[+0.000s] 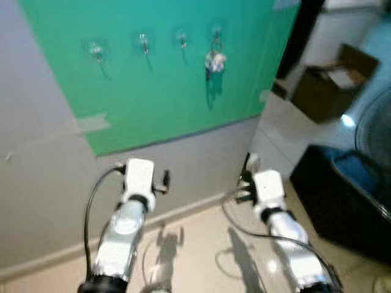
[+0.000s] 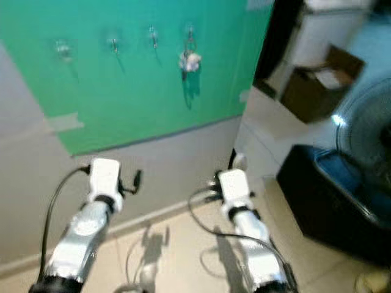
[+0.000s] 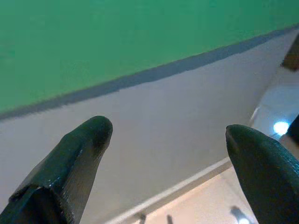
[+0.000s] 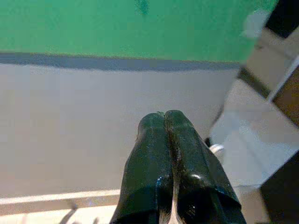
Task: Hang keys on a hook
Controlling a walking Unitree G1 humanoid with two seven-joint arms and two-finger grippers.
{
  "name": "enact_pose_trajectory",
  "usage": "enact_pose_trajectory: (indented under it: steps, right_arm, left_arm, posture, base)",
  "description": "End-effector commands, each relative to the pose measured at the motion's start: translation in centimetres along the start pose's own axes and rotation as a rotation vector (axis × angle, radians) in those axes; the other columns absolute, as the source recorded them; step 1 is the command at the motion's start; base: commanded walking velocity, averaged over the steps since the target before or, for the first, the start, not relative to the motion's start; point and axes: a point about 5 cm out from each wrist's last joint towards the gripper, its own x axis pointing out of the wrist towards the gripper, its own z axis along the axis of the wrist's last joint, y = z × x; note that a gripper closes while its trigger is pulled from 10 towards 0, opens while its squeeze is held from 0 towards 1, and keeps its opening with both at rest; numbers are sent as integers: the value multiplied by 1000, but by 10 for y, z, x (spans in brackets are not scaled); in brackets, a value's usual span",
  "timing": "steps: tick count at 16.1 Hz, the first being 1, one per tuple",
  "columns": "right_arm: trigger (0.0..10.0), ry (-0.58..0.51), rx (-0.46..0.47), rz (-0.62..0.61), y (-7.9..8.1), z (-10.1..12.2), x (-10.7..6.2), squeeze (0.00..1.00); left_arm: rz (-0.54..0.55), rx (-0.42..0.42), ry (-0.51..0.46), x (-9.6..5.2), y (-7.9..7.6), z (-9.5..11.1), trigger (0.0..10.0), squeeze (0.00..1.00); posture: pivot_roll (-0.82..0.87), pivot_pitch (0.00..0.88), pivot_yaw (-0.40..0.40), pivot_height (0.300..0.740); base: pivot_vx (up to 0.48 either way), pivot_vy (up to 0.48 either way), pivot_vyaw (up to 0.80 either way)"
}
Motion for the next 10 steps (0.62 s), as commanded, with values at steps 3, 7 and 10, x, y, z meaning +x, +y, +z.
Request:
enact_pose_trajectory:
  steps: [3,7,10]
  right_arm:
    - [10000,-23,11,10,4,8,3,0]
    - [10000,-2,27,-8,2,4,4,0]
    - [10000,-8,37,-2,3,5,3,0]
  left_arm:
    - [69,-35,0,4,13,5,10000,0]
    - [193,-41,61,5,33,-3,10000,0]
    - [128,-15,-7,4,23,7,10000,0]
  posture:
    - [20,0,-6,740]
    - [22,0,-8,740]
    - [21,0,-11,740]
  base:
    - [0,-472,533]
    - [185,-100,131]
    - [153,0,0]
